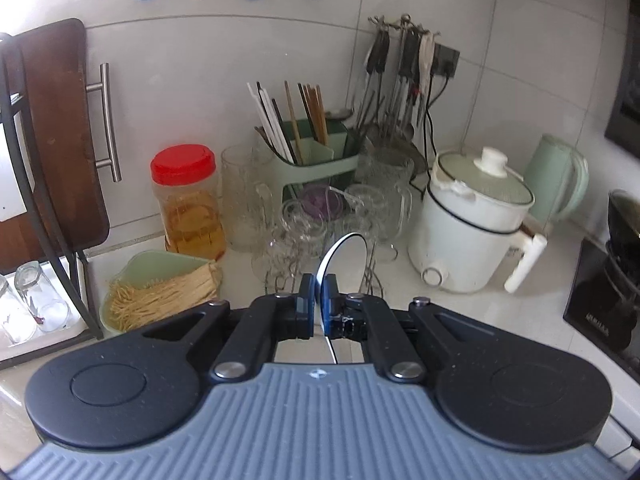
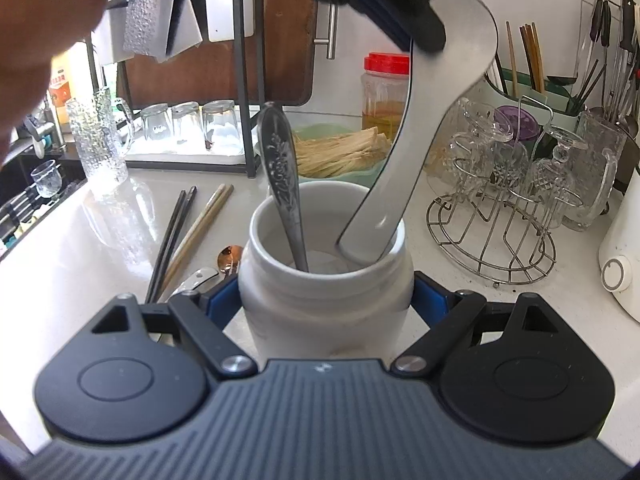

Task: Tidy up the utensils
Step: 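Lift the ceramic spoon with the left gripper and lower it into the mug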

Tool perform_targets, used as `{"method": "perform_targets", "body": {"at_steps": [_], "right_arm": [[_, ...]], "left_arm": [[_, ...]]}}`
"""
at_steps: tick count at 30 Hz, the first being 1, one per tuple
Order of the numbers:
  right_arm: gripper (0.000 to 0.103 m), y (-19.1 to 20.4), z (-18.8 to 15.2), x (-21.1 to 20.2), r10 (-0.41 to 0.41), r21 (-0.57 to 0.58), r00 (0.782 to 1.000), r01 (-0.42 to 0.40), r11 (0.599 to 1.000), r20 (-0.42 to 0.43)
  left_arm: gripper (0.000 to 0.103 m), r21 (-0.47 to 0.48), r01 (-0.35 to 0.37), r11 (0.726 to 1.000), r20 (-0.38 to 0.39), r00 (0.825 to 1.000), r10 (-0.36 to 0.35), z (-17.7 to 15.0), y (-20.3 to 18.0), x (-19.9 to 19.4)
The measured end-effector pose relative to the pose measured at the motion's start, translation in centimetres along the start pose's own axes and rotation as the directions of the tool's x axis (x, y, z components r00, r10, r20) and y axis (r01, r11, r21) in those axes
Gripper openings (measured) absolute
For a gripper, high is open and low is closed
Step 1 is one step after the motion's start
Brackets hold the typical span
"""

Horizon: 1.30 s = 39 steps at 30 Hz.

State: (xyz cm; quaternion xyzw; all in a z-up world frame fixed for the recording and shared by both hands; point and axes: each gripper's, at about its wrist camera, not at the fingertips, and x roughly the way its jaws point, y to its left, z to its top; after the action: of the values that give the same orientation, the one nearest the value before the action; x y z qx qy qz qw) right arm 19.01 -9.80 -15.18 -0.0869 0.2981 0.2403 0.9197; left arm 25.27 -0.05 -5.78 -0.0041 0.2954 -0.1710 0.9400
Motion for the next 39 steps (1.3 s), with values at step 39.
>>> {"method": "perform_targets", "body": {"at_steps": [39], "right_arm": [[0.091, -0.1, 0.0, 0.0, 0.015, -0.021, 1.0, -0.015, 1.0, 0.011]], "left_arm": [[0.005, -0.01, -0.039, 0.999, -0.322, 0.946, 0.034, -3.1, 0.2, -1.6]]}}
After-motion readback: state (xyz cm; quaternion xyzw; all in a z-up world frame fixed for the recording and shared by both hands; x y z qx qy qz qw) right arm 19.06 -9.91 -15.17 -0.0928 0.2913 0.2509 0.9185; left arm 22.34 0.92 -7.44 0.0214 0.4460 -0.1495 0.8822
